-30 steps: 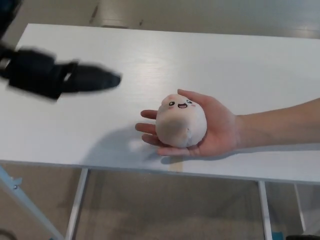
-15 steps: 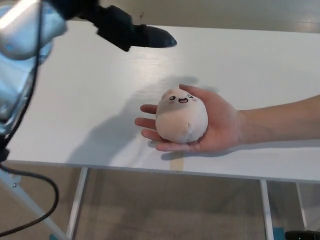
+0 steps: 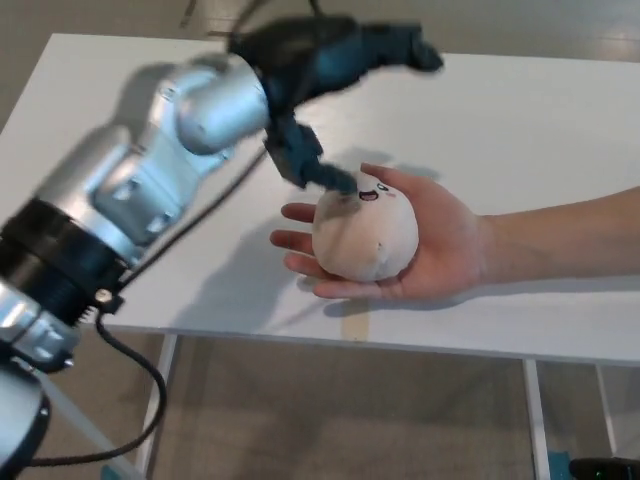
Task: Use the left hand to take the pink dumpling toy on a person's hand and put it on the desk.
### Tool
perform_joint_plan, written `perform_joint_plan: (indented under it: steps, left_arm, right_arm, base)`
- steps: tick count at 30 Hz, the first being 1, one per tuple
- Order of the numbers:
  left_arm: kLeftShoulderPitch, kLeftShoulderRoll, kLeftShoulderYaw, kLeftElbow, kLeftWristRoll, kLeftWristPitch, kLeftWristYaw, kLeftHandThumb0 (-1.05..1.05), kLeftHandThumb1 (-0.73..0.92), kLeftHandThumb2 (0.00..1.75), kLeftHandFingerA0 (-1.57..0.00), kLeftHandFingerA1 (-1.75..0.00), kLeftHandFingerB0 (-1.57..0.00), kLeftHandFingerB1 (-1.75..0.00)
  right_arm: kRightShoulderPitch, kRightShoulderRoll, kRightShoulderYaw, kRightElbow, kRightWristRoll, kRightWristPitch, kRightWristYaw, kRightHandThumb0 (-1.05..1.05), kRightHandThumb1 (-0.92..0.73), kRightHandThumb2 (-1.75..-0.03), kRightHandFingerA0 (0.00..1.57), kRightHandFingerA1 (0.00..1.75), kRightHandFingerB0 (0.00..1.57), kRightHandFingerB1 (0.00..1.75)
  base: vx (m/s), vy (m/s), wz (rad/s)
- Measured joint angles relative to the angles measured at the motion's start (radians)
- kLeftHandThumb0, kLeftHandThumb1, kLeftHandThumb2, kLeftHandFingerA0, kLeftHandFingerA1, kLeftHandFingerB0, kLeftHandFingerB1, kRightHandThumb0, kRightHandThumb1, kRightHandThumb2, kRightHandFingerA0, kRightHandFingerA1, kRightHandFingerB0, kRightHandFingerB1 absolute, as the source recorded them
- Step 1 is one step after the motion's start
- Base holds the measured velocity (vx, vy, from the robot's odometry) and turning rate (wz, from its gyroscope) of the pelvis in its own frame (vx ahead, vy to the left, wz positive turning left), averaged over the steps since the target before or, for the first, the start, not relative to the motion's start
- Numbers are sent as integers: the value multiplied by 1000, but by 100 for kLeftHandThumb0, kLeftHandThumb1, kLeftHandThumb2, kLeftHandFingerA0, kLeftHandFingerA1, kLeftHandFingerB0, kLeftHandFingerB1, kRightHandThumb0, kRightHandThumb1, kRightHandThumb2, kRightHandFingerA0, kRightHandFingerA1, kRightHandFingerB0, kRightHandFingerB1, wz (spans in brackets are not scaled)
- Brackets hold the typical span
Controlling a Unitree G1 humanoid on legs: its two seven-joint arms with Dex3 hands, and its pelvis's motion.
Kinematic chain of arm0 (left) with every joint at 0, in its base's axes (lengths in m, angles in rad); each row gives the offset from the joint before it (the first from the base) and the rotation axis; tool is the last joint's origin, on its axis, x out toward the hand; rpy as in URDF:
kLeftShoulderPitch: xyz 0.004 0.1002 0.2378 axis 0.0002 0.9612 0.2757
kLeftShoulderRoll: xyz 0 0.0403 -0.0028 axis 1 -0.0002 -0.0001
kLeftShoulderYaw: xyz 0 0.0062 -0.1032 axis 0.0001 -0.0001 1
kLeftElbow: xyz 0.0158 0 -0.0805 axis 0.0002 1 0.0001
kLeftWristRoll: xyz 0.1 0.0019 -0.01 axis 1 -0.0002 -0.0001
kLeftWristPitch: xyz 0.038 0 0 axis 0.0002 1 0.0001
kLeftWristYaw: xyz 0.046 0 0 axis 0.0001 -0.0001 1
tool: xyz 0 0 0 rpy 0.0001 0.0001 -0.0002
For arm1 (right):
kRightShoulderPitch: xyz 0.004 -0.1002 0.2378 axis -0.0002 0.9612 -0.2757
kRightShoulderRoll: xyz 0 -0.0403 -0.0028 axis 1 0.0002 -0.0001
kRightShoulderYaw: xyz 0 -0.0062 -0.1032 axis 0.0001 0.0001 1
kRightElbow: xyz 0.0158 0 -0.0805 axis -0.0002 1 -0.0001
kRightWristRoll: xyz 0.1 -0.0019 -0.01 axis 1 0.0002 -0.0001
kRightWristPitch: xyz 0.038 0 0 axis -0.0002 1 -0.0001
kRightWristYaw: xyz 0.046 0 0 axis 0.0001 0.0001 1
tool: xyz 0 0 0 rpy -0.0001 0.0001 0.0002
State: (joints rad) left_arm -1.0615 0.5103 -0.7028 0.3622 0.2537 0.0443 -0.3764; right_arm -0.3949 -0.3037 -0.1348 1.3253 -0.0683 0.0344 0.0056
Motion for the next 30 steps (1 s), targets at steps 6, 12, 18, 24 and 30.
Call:
perform_joint_plan:
  steps: [6,12,18,24,30]
  left_arm:
    - [0,-62,-96,31,88,63,-61,-28,20,82,-7,-50,-6,-49]
    - [2,-118,-149,55,183,133,-131,-59,43,54,-19,-31,-15,-28]
    - [21,-154,-154,53,245,189,-178,-63,38,69,-27,-41,-8,-34]
    - [59,-168,-144,25,280,220,-206,-22,67,60,-97,-77,-64,-42]
    - [71,-165,-146,7,314,243,-252,-32,90,67,-58,-42,-49,-40]
  right_arm:
    - [0,-2,2,0,-1,0,9,-23,-67,-59,67,45,58,44]
    - [-1,-6,5,0,-1,4,15,-22,-67,-59,67,45,58,44]
    - [-3,-7,6,0,-1,8,19,-23,-67,-60,66,45,57,43]
    - [-3,-7,6,1,-1,8,24,-23,-67,-60,65,45,57,43]
    - [-3,-8,5,1,-1,9,25,-23,-67,-60,66,45,57,43]
  base:
    - [0,0,0]
    - [0,0,0]
    - [0,0,0]
    - [0,0,0]
    - [0,0,0]
